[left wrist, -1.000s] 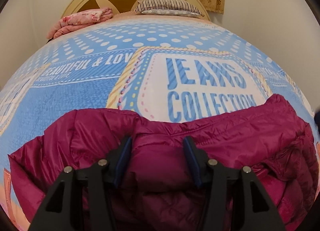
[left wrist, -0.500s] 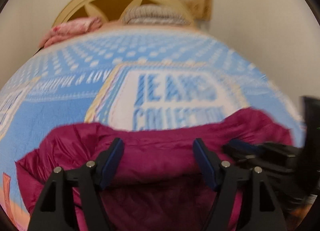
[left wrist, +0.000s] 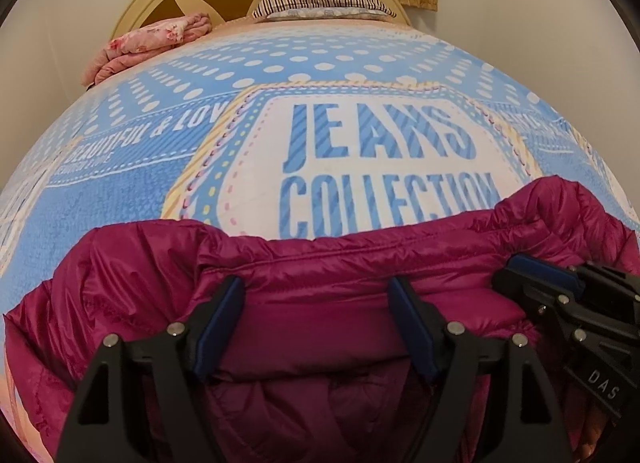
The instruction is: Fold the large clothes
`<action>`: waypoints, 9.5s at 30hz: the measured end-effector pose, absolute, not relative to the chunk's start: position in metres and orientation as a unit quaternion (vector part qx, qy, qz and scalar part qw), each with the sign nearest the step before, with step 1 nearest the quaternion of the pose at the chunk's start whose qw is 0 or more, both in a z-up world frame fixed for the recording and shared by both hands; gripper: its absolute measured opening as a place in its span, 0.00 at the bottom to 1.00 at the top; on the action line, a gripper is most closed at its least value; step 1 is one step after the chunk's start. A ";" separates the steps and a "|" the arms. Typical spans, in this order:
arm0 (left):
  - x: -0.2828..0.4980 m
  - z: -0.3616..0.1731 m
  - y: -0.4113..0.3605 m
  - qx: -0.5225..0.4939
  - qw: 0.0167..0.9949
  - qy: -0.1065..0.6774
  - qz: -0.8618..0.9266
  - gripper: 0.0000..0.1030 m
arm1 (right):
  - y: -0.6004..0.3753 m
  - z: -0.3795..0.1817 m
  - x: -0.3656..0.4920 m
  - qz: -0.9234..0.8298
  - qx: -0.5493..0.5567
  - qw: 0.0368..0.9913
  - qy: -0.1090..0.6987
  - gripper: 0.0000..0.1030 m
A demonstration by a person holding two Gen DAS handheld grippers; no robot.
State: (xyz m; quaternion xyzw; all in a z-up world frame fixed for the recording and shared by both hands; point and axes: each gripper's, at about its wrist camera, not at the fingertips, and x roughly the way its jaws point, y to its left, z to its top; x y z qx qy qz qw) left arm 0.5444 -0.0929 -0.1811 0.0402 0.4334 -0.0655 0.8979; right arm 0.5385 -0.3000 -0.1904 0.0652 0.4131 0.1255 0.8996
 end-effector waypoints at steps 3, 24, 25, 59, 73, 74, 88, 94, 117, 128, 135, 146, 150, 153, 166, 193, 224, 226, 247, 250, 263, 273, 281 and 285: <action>0.545 -0.181 -0.093 0.042 0.899 0.432 -0.064 0.76 | -0.298 -0.191 0.538 0.121 0.057 0.901 0.413 0.18; 0.546 -0.182 -0.095 0.049 0.899 0.431 -0.060 0.77 | -0.293 -0.192 0.539 0.111 0.043 0.901 0.416 0.18; 0.546 -0.182 -0.095 0.049 0.899 0.431 -0.060 0.77 | -0.293 -0.191 0.539 0.112 0.043 0.901 0.416 0.18; 0.409 -0.049 -0.017 0.033 0.946 0.314 -0.074 0.99 | -0.347 -0.106 0.438 0.115 0.057 0.923 0.363 0.80; 0.174 -0.120 0.092 -0.003 0.929 0.365 -0.056 1.00 | -0.396 -0.131 0.149 0.097 0.127 0.895 0.417 0.80; 0.164 -0.126 0.095 -0.012 0.927 0.370 -0.057 1.00 | -0.396 -0.134 0.137 0.090 0.126 0.896 0.417 0.80; 0.091 -0.184 0.069 -0.040 0.897 0.427 -0.108 1.00 | -0.374 -0.183 0.034 0.082 0.151 0.886 0.430 0.72; 0.081 -0.180 0.064 -0.031 0.902 0.415 -0.113 0.76 | -0.379 -0.192 0.033 0.097 0.218 0.881 0.409 0.18; -0.002 0.000 0.097 -0.136 0.914 0.242 -0.295 0.07 | -0.401 -0.023 -0.081 0.211 0.257 0.922 0.199 0.05; 0.143 -0.020 0.087 -0.100 0.930 0.255 -0.247 0.08 | -0.396 -0.010 0.070 0.172 0.238 0.937 0.192 0.05; 0.244 -0.045 0.075 -0.114 0.925 0.288 -0.221 0.08 | -0.405 -0.031 0.181 0.121 0.246 0.935 0.224 0.05; 0.307 -0.068 0.068 -0.103 0.928 0.339 -0.114 0.78 | -0.423 -0.096 0.307 0.053 0.241 0.927 0.282 0.05; 0.299 -0.057 0.062 -0.087 0.943 0.306 -0.098 1.00 | -0.422 -0.113 0.334 0.021 0.230 0.927 0.294 0.05; 0.296 -0.057 0.049 -0.075 0.943 0.307 -0.101 1.00 | -0.422 -0.123 0.344 0.008 0.229 0.926 0.301 0.05; 0.301 -0.137 -0.057 0.105 0.933 0.345 -0.009 1.00 | -0.349 -0.065 0.294 -0.024 0.088 0.967 0.237 0.64; 0.329 -0.158 -0.030 0.013 0.917 0.395 0.048 1.00 | -0.278 -0.182 0.338 0.021 0.083 0.922 0.378 0.64; 0.355 -0.173 -0.067 0.040 0.910 0.412 0.005 1.00 | -0.273 -0.188 0.349 -0.007 0.051 0.916 0.399 0.65; 0.356 -0.174 -0.067 0.040 0.910 0.413 0.005 1.00 | -0.272 -0.188 0.349 -0.010 0.047 0.915 0.400 0.65; 0.356 -0.173 -0.064 0.031 0.907 0.420 -0.005 1.00 | -0.262 -0.190 0.350 -0.025 0.022 0.913 0.406 0.65; 0.345 -0.166 -0.056 0.023 0.908 0.417 -0.025 1.00 | -0.261 -0.191 0.351 -0.027 0.017 0.913 0.407 0.66; 0.250 -0.159 0.063 -0.061 0.913 0.402 -0.027 1.00 | -0.263 -0.189 0.350 -0.021 0.024 0.914 0.404 0.66; 0.257 -0.176 0.074 -0.171 0.890 0.408 -0.113 0.85 | -0.252 -0.136 0.273 0.017 0.027 0.930 0.367 0.68; 0.273 -0.193 0.071 -0.244 0.850 0.425 -0.193 0.31 | -0.222 -0.182 0.250 0.019 -0.062 0.920 0.386 0.69; 0.264 -0.181 0.069 -0.240 0.859 0.403 -0.205 0.14 | -0.214 -0.187 0.257 0.010 -0.080 0.910 0.406 0.70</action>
